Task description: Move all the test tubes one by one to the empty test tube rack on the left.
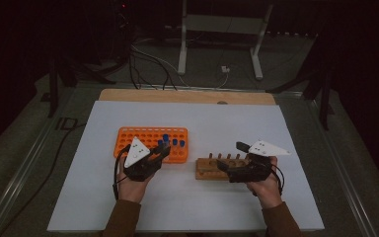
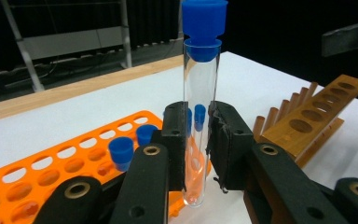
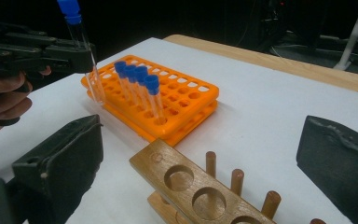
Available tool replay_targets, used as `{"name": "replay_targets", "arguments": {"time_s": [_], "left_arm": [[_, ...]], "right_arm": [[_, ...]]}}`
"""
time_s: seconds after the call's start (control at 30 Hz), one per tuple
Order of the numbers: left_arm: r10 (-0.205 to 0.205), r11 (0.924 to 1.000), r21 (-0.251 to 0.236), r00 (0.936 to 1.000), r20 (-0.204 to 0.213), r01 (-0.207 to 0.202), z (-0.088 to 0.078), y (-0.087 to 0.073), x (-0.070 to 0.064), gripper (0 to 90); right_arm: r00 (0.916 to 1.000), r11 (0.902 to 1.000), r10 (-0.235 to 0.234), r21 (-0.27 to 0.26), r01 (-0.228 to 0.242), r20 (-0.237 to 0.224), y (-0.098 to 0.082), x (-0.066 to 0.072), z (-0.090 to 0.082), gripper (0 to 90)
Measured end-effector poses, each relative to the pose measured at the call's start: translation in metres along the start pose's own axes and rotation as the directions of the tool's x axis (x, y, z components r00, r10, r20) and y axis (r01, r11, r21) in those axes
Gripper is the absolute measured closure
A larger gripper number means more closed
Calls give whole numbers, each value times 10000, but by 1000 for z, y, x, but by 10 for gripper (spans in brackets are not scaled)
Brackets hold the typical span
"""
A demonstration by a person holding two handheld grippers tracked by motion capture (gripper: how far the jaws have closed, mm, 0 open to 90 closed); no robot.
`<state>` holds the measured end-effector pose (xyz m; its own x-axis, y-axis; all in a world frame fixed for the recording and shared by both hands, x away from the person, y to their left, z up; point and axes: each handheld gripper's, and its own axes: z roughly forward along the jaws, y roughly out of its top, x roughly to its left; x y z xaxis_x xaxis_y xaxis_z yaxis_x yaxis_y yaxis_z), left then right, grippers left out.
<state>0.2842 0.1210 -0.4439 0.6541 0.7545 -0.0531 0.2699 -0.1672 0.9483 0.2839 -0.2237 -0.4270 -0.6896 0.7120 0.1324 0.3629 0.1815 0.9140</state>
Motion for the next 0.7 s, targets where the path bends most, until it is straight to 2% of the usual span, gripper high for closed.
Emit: {"name": "replay_targets", "arguments": {"time_s": [0.4, 0.7], "left_arm": [[-207, 9997, -107, 9982, -561, 202, -4, -2, 13, 766], [-321, 9995, -96, 9945, -994, 313, -6, -5, 22, 766]], "right_arm": [[10000, 10000, 56, -40, -56, 16, 0, -1, -1, 9], [10000, 10000, 69, -58, -69, 27, 0, -2, -2, 9]]}}
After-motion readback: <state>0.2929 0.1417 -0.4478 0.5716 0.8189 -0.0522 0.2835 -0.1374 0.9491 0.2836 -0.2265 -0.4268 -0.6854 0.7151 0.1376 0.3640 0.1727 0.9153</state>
